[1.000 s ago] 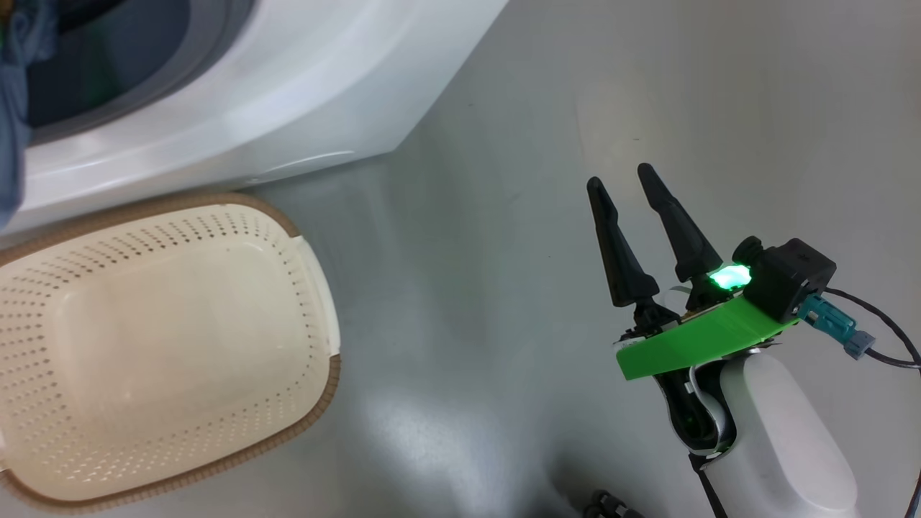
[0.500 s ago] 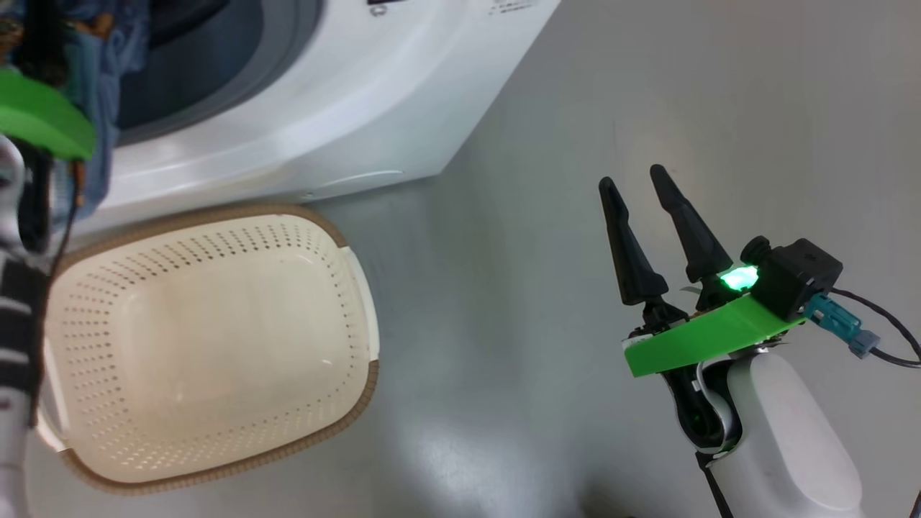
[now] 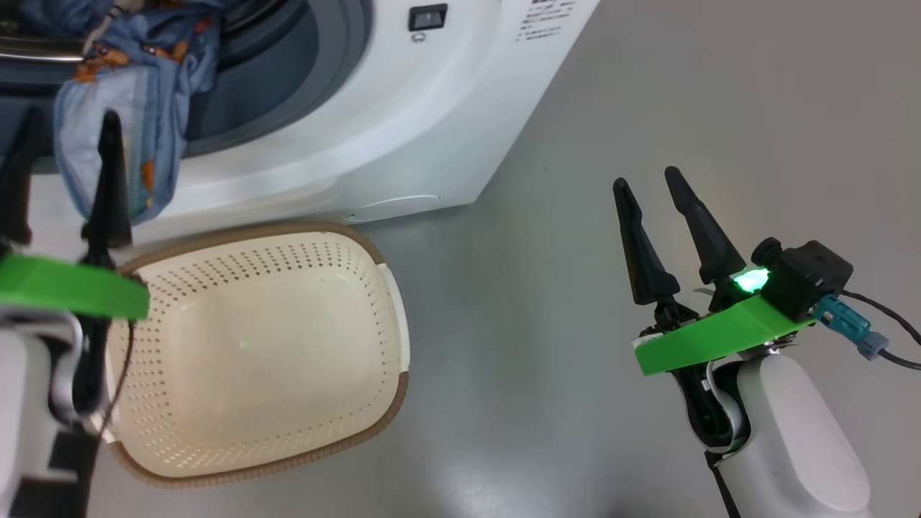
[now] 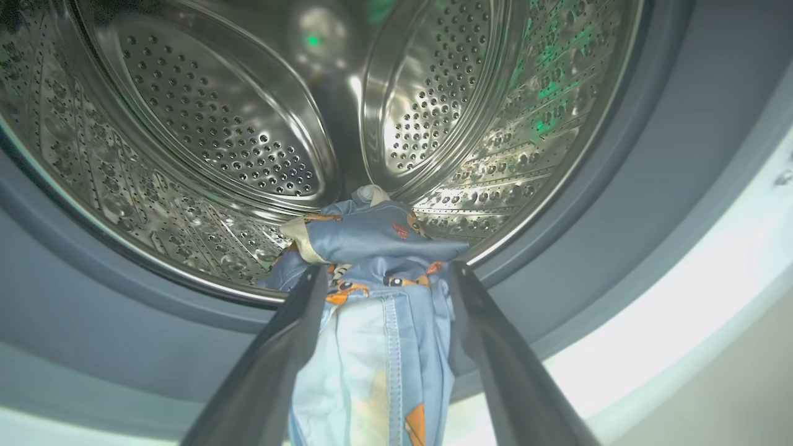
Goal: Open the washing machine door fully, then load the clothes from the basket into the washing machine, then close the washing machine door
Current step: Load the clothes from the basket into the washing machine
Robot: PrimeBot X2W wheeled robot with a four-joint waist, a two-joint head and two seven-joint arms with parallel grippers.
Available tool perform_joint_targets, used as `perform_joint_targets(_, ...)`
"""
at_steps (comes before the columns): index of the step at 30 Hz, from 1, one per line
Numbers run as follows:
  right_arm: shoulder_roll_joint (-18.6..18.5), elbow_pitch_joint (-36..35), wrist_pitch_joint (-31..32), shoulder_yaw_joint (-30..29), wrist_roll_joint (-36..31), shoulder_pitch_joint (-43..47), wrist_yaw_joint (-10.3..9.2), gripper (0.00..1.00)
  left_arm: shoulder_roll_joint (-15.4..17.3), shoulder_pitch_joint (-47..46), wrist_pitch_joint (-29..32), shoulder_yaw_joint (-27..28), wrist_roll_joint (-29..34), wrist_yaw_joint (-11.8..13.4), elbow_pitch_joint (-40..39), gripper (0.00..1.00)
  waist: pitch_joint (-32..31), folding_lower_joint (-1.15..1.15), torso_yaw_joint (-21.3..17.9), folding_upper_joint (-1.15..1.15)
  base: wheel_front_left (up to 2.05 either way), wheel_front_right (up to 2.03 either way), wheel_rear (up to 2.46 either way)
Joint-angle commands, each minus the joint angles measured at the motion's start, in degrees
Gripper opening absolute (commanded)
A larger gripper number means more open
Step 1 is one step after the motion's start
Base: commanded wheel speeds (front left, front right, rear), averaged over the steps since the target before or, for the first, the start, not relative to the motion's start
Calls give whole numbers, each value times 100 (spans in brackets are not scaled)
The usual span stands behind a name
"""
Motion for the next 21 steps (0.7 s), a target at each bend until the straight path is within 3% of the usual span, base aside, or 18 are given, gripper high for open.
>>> perform_joint_targets(1,28,-151,-27,88,-76,171,9,100,196,242,-29,259,-17,74,-321,100,-56,0,61,0,0,0,0)
perform_joint_targets(11,28,-190,-27,85,-219,191,9,100,-146,1653,-29,773,77,320,-1585,100,-122,0,154,0,0,0,0)
perform_joint_targets(21,28,-224,-27,-22,-295,214,9,100,-456,2157,-29,970,176,208,-1757,100,-110,0,247,0,0,0,0)
